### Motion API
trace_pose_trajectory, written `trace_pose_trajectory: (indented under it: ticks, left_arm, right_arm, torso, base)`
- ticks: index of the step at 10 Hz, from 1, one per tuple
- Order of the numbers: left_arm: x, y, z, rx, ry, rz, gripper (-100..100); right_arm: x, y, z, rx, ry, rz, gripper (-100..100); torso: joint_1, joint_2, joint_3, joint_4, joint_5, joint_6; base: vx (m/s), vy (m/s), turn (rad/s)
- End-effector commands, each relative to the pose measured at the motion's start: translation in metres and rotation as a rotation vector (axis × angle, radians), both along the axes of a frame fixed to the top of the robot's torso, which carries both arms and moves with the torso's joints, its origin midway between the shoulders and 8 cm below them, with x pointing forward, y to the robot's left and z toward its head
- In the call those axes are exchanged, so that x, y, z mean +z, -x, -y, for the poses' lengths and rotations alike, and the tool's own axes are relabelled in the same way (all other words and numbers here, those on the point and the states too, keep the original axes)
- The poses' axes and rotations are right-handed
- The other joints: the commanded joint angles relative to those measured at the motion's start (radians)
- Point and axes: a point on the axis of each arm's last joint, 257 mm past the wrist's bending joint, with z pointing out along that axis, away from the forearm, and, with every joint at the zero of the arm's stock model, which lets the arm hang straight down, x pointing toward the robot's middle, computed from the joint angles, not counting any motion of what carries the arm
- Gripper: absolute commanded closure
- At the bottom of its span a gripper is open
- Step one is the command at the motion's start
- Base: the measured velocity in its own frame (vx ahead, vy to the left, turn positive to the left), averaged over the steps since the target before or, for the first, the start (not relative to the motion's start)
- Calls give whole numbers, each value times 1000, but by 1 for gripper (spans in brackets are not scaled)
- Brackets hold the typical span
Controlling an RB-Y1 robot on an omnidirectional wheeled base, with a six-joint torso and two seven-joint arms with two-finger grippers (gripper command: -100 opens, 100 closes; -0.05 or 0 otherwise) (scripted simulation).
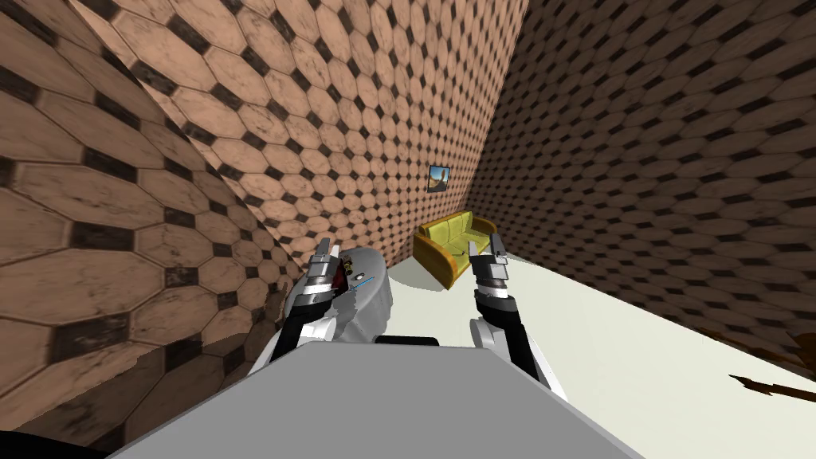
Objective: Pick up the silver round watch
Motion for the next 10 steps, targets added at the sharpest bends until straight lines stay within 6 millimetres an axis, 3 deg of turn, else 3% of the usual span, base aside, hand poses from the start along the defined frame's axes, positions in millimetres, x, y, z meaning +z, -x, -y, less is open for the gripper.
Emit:
trace_pose_trajectory:
  ticks: [1,5,10]
  left_arm:
    - [-7,-2,2,-19,-15,-19,-100]
    - [-43,-7,9,-91,-49,-110,-100]
    - [-114,-2,11,-194,-58,-277,-100]
  right_arm:
    - [0,0,0,0,0,0,0]
    - [0,0,0,0,0,0,0]
    - [0,0,0,0,0,0,0]
  torso:
    - [0,0,0,0,0,0]
    - [-1,0,0,0,0,0]
    - [-2,-1,0,0,0,0]
  base:
    - [3,-5,-34]
    - [9,-16,-53]
    - [13,-36,-65]
